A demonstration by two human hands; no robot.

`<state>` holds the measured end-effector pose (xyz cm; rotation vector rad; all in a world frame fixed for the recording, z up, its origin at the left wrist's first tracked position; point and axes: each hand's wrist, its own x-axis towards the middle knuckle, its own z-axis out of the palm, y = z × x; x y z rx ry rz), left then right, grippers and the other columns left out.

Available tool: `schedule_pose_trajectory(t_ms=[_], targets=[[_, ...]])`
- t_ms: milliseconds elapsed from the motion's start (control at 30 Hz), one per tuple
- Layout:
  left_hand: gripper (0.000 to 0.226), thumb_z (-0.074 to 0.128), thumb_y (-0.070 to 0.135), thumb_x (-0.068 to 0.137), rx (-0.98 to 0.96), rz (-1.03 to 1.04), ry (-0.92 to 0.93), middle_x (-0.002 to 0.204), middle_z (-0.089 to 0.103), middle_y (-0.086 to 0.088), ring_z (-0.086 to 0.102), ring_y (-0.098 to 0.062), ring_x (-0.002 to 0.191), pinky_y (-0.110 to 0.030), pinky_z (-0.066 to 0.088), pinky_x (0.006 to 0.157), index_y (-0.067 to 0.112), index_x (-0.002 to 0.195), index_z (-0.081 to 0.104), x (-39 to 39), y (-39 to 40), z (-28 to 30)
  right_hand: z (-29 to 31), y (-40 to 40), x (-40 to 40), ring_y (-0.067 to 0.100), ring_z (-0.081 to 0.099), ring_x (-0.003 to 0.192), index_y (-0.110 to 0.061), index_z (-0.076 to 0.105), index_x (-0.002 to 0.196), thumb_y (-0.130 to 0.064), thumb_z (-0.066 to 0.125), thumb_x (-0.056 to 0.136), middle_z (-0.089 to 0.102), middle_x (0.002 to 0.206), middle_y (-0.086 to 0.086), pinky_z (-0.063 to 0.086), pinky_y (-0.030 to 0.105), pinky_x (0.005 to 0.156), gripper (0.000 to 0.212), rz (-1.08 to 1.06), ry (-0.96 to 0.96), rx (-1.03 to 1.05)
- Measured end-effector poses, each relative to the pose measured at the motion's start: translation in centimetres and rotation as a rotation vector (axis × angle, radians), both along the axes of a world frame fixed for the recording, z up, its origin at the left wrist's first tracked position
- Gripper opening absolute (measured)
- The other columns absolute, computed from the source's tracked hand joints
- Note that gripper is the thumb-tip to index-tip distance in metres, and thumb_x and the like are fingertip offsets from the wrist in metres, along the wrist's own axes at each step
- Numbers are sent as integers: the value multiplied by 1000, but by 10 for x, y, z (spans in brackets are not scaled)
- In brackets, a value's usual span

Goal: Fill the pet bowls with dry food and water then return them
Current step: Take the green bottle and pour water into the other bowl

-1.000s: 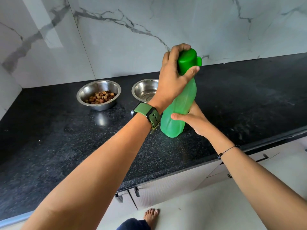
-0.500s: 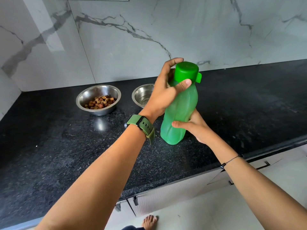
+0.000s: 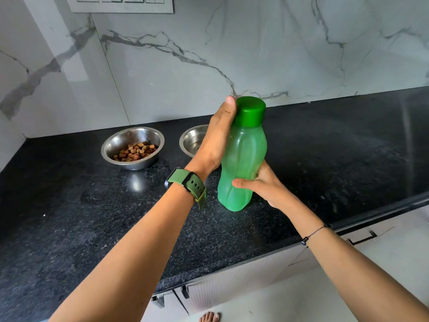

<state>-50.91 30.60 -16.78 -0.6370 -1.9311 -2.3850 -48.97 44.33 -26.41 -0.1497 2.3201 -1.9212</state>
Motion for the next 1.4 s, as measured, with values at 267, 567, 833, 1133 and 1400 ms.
schedule_pose_trajectory(t_ms=[267, 567, 833, 1133, 1400], targets=[[46, 73, 25, 71, -116, 219, 145, 96, 61, 10, 61, -4, 84, -26, 51, 85, 23, 109, 47, 3, 9, -3, -1, 1, 1, 18, 58, 116, -11, 39, 134, -12, 82, 58, 61, 122, 9, 49, 33, 96, 88, -2, 12, -29], [14, 42, 15, 92, 299, 261, 26, 96, 60, 0, 59, -6, 78, -21, 49, 77, 16, 100, 53, 6, 6, -12, -3, 1, -1, 23, 59, 116, -9, 41, 133, -24, 87, 50, 62, 122, 11, 46, 47, 101, 96, 22, -5, -14], [68, 73, 42, 71, -370, 498, 315, 118, 57, 0, 58, -12, 104, -19, 45, 89, 17, 126, 41, 17, 17, -6, -2, 2, -2, 17, 59, 113, -12, 40, 133, -25, 85, 50, 64, 113, 1, 49, 33, 95, 95, 55, 7, -45], [26, 38, 36, 91, 136, 357, 49, 99, 54, 5, 52, -10, 91, -27, 43, 92, 23, 113, 47, 7, 7, -14, -7, 2, -4, 24, 61, 113, -5, 43, 130, -21, 87, 51, 65, 118, 13, 46, 44, 101, 92, 51, -40, -56], [77, 73, 42, 68, -345, 529, 237, 126, 50, -1, 54, -14, 111, -24, 43, 95, 14, 131, 38, 15, 18, -6, -6, 1, -2, 9, 64, 104, -14, 43, 128, -11, 81, 54, 67, 105, -2, 51, 23, 86, 83, 66, -26, -118]])
